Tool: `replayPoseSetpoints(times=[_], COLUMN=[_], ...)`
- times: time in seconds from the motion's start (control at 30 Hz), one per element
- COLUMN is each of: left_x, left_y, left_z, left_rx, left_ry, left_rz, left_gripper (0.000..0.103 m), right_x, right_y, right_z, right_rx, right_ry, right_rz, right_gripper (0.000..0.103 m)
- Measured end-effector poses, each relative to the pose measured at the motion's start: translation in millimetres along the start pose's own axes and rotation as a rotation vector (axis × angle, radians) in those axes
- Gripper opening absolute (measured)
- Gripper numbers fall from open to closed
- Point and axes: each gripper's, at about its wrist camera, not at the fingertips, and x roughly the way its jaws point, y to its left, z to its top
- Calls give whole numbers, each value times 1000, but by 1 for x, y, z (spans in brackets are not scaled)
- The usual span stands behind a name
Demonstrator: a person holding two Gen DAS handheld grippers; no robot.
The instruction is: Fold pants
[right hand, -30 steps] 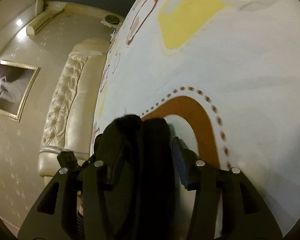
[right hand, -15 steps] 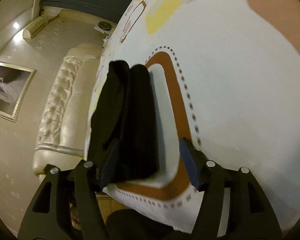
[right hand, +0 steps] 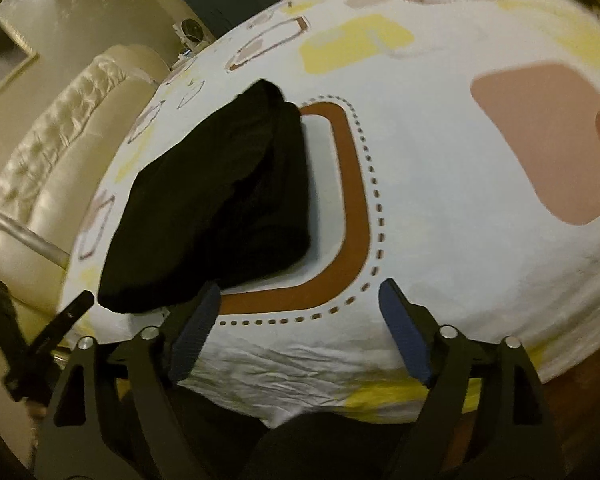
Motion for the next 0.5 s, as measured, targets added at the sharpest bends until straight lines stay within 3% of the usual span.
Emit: replayPoseSetpoints(times=[0.27,0.5], left_x=[0,-1], left_y=[-17,-27], left_z=[-12,-15], left_rx=[31,76], left_ry=[-13,-38], left_rz=[60,80], left_gripper=[83,83], right_x=[12,11], right_y=[40,40], right_z=[-17,-17], right_rx=[-183,-195], right_ry=[-37,-51], right_rz=[-118,-139], right_gripper=[87,87])
